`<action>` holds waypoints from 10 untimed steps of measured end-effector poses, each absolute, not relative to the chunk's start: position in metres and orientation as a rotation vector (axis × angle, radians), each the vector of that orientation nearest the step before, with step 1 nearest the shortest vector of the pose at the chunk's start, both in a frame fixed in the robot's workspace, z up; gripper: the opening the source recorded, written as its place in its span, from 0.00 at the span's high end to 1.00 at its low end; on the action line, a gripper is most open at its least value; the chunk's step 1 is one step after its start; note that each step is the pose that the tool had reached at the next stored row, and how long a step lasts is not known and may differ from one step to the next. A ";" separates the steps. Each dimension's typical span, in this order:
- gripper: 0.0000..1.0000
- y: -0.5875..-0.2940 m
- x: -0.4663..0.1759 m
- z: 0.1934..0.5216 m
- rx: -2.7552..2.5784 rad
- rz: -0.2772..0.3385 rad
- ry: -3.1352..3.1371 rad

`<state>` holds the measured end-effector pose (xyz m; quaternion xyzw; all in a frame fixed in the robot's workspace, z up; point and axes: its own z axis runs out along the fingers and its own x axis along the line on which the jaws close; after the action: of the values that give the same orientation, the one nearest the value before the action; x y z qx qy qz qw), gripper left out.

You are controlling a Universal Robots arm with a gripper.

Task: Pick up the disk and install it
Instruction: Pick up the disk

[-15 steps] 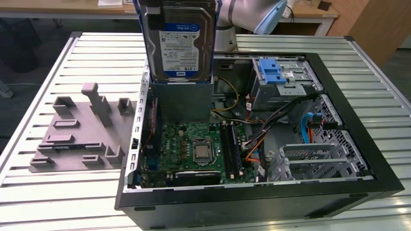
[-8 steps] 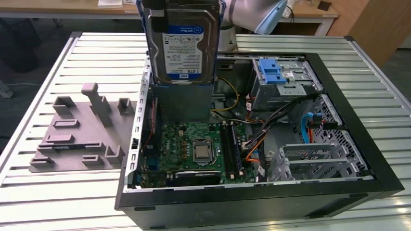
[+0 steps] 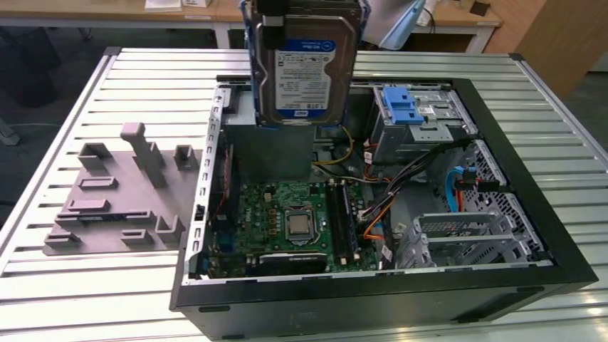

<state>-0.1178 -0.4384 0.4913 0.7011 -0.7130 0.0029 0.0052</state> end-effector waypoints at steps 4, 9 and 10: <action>0.64 -0.438 -0.103 0.491 2.195 0.009 -2.232; 0.64 -0.438 -0.101 0.491 2.195 0.009 -2.233; 0.64 -0.439 -0.101 0.491 2.195 0.009 -2.233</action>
<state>-0.1007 -0.4387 0.4911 0.7011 -0.7130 0.0029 0.0052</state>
